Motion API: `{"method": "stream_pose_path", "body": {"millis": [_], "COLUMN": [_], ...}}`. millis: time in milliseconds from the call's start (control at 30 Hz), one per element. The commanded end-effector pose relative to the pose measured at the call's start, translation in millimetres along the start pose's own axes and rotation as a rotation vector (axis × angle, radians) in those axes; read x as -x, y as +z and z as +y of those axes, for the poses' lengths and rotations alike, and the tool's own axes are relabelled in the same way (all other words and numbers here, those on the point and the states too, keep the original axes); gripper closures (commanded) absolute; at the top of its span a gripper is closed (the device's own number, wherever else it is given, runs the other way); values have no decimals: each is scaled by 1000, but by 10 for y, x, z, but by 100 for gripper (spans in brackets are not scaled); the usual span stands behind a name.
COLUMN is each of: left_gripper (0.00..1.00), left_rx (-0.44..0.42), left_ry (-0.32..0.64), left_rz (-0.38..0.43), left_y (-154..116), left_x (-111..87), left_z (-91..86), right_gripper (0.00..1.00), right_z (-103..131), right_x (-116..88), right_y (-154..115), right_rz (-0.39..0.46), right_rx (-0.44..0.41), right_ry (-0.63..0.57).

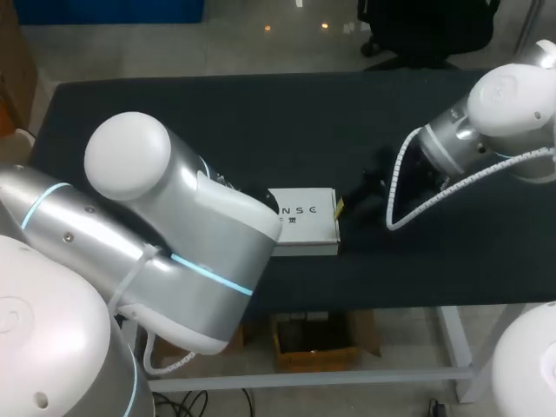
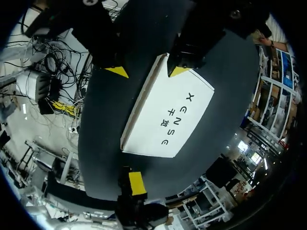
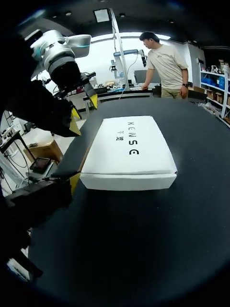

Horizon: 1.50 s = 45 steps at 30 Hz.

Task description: Assemble the packaging by folding the flat box into shape, placing the metal phone stand inside, and closing the box properly

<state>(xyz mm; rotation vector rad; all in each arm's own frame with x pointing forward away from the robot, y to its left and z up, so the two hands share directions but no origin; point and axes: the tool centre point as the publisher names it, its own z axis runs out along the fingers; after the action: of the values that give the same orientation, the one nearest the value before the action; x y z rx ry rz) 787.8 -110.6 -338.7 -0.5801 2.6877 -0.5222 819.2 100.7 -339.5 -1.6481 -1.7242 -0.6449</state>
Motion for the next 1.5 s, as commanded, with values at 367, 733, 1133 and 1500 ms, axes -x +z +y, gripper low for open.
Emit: {"method": "stream_pose_path", "body": {"millis": [367,733,1133,1500], "left_gripper": [0,0,0,0], "left_rx": [171,368,368,396], "left_ry": [-375,-643,-643,-841], "left_rz": [88,137,137,229], "left_y": [-328,-220,-220,113], "left_x": [-503,-645,-645,-848], "left_z": [-188,-262,-262,-375], "right_gripper": [0,0,0,0], "right_z": [-251,-231,-231,-323], "right_x": [151,306,306,440], "right_y": [-862,-1153,-1153,-1382], "right_rz": [18,-53,-53,-69], "right_rx": [347,488,488,723], "right_ry": [-307,-516,-516,-703]}}
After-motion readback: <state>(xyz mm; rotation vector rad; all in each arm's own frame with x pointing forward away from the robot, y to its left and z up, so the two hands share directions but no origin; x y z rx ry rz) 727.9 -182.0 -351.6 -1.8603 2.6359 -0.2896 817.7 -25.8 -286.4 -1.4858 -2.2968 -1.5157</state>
